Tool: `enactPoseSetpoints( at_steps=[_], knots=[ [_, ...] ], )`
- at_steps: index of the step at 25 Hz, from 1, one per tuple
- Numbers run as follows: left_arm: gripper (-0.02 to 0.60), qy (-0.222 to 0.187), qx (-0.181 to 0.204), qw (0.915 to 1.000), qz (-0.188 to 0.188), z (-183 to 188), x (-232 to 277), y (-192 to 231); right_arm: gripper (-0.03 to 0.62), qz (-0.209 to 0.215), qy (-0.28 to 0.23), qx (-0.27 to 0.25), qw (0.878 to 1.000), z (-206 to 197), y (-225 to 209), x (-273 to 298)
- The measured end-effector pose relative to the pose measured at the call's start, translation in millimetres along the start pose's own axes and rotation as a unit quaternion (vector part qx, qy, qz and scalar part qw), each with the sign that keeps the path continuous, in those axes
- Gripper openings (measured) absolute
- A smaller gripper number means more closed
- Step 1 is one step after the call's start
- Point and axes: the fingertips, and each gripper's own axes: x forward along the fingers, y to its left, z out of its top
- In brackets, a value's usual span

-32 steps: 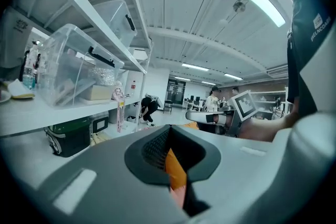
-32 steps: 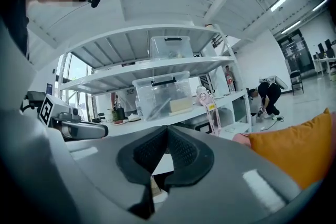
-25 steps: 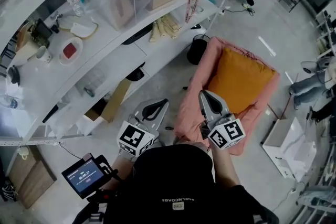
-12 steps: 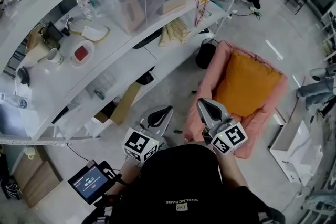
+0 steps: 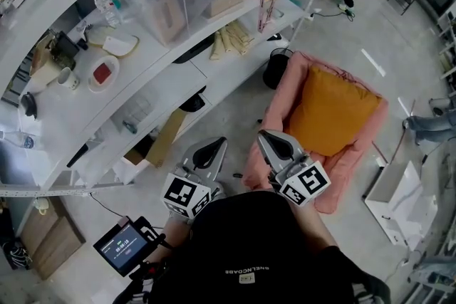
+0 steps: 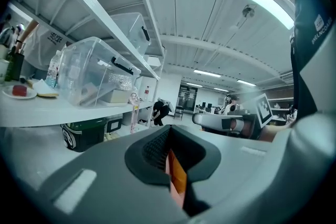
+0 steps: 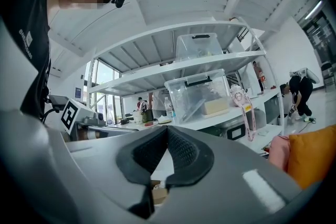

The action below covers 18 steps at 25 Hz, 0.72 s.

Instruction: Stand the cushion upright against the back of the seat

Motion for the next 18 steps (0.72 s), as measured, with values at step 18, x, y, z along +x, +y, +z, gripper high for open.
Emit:
enactPoseSetpoints(
  at_steps=[18],
  knots=[
    [0.018,0.003,0.028,0.9996,0.002,-1,47,-19,0.006,0.018,0.006,-0.002,1.0,4,-40,-9]
  ],
)
